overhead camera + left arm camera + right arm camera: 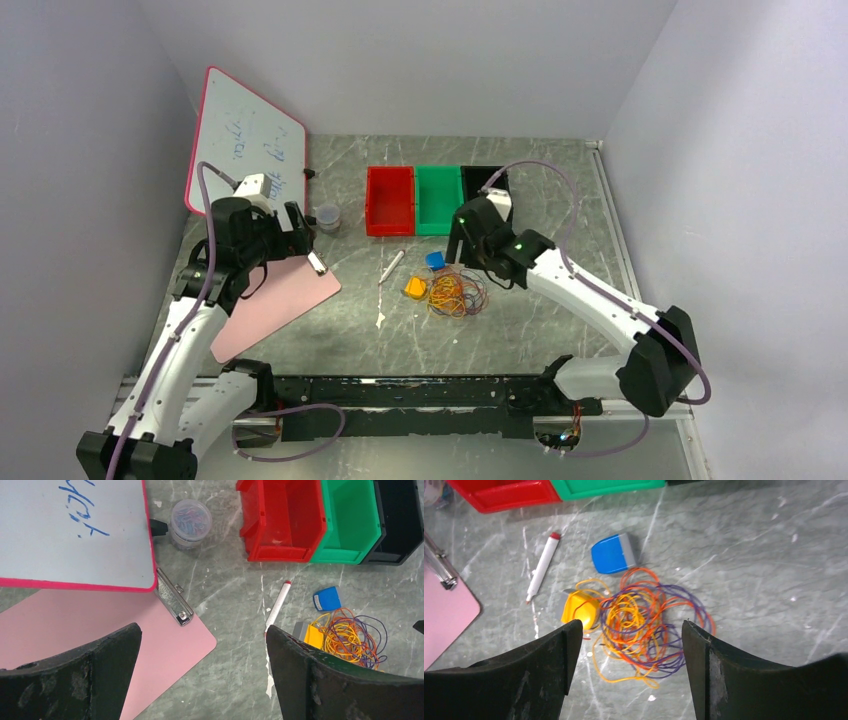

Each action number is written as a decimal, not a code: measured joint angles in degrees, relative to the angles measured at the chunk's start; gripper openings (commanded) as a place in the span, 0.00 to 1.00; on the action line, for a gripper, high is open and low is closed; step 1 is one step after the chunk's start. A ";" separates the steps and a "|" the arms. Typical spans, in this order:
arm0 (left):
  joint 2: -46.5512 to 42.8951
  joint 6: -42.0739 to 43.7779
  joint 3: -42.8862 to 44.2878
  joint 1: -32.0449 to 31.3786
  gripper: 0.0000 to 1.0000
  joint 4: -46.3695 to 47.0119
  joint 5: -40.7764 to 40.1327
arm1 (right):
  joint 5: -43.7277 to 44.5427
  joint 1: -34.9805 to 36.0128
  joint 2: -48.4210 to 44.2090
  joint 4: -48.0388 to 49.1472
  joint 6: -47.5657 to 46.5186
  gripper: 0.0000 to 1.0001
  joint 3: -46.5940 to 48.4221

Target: Untangle the cables

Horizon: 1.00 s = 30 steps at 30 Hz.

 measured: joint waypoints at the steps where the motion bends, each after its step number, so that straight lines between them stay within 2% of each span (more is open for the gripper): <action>1: 0.09 0.00 0.00 0.00 0.99 0.09 0.28 | 0.22 -0.61 -0.61 -0.20 -0.74 0.72 -0.11; 5: 0.33 0.00 0.00 0.00 0.99 0.68 1.38 | -1.18 -4.74 -1.55 -0.28 -5.81 0.64 -2.99; 11: 0.46 0.02 0.00 0.00 0.99 0.81 2.40 | -7.89 -11.85 0.74 0.28 -13.49 0.60 -5.77; 19: 0.59 0.04 -0.35 0.00 0.99 0.87 3.19 | -14.25 -12.70 6.80 4.07 -20.15 0.54 -5.77; 30: 0.57 0.07 -0.37 0.00 0.99 0.76 3.26 | -17.27 -14.25 12.72 6.19 -23.32 0.43 -5.73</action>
